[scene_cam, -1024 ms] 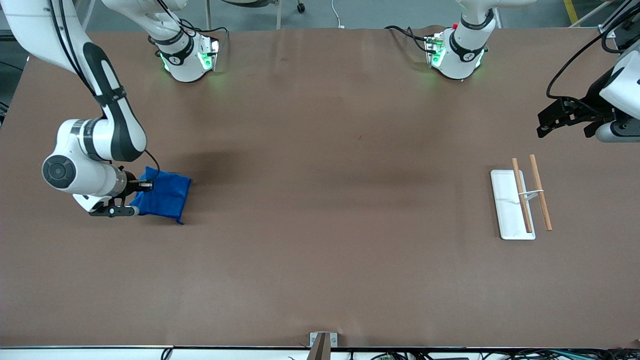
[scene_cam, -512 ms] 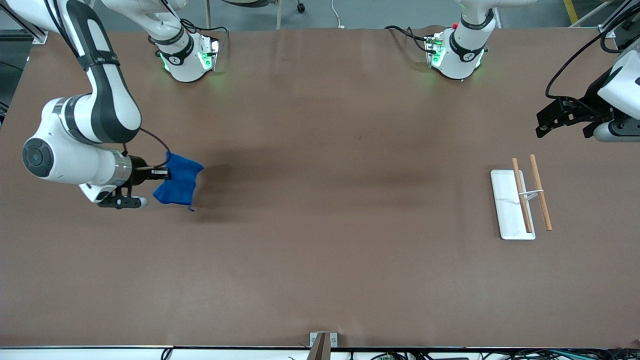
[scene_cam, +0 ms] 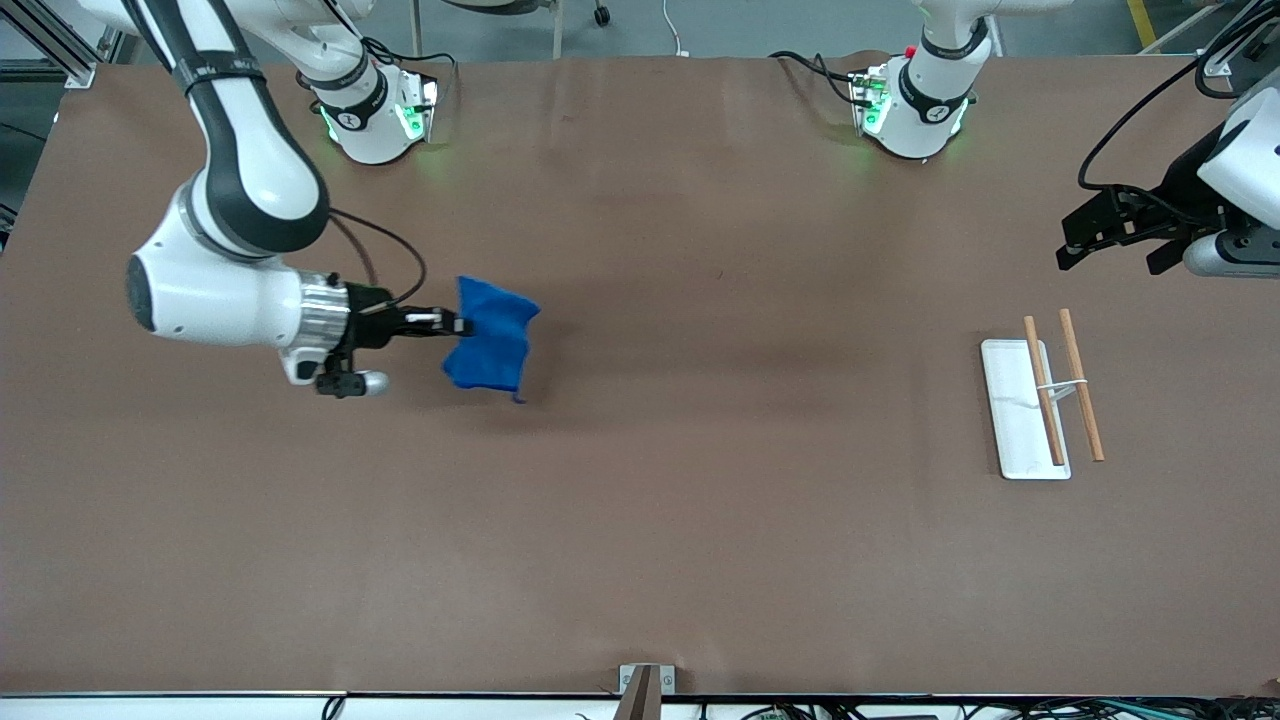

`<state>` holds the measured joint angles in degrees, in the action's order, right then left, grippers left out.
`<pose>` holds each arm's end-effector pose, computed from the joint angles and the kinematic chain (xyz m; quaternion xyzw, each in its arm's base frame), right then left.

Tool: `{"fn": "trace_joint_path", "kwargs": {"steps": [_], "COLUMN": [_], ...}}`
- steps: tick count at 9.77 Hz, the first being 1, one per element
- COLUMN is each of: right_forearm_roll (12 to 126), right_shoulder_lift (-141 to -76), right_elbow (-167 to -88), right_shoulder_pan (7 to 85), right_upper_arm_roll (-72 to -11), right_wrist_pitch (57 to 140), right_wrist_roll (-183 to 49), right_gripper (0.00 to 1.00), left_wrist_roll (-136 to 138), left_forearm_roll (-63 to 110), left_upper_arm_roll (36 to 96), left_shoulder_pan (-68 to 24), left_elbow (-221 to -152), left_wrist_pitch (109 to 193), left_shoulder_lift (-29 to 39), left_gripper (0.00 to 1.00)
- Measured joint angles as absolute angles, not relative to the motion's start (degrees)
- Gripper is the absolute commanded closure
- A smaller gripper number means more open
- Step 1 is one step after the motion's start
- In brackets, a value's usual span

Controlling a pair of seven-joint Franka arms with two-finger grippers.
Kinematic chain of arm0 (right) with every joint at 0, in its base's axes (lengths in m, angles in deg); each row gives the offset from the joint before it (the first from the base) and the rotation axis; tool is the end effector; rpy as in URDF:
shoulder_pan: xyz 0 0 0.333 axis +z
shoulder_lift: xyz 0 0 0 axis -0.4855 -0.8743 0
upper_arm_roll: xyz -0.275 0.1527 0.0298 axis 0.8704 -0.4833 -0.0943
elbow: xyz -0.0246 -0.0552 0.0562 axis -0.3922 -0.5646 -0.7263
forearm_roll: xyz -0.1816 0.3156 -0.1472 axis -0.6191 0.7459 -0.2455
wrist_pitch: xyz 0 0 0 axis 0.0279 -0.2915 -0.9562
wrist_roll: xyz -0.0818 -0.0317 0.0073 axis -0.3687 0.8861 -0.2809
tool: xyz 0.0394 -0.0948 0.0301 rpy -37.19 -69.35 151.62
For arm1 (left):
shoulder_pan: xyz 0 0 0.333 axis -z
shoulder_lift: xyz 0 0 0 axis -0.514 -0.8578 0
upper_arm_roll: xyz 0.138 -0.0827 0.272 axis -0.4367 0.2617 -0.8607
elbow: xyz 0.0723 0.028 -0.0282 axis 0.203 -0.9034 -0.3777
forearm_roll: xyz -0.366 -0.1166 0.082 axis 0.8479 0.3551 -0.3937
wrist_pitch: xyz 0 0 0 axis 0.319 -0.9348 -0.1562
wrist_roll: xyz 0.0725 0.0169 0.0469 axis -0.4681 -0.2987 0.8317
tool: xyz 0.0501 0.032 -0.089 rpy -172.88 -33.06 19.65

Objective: Right arm passes towel to left arm to hang
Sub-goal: 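Lift the towel with the right gripper toward the table center, then hold the towel up with the right gripper while the left gripper grasps it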

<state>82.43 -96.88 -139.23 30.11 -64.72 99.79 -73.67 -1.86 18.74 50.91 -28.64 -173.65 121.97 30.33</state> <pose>0.5580 0.2291 0.3962 -0.9118 0.0719 0.1207 0.3858 0.5500 -0.0594 0.6424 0.9992 -0.0155 0.0028 0.0376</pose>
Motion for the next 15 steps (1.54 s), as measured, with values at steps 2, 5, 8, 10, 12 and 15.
{"fn": "trace_joint_path", "kwargs": {"steps": [2, 5, 8, 10, 12, 15], "right_forearm_roll": [95.42, 110.45, 126.3, 136.71, 143.48, 151.34], "right_shoulder_lift": [-96.85, -96.64, -96.6, -96.98, -97.96, -101.11], "right_elbow": [-139.18, -136.37, -133.55, -133.45, -132.4, -129.38], "right_shoulder_pan": [31.07, 33.1, 36.6, 38.88, 41.07, 44.04], "right_upper_arm_roll": [-72.12, -79.23, -80.04, -80.07, -80.06, -80.06], "right_wrist_pitch": [107.63, 113.43, 113.56, 113.59, 113.59, 113.81], "right_wrist_roll": [-73.68, -73.61, -66.8, -59.42, -55.51, -49.03], "right_gripper": [1.0, 1.0, 1.0, 1.0, 1.0, 1.0], "left_wrist_roll": [-3.68, -9.65, -16.58, -21.72, -25.93, -27.44], "left_forearm_roll": [18.98, 27.96, 41.63, 49.48, 57.59, 72.81], "left_upper_arm_roll": [51.07, 51.2, 50.95, 49.49, 47.23, 46.72], "left_shoulder_pan": [-28.53, -28.5, -30.79, -31.0, -31.01, -30.96], "left_elbow": [-173.72, -175.47, -182.96, -189.11, -198.01, -208.31], "left_wrist_pitch": [118.44, 117.79, 117.13, 116.3, 115.17, 114.81], "left_shoulder_lift": [30.24, 29.9, 29.63, 30.05, 31.91, 33.63], "left_gripper": [0.03, 0.01, 0.0, 0.0, 0.0, 0.0]}}
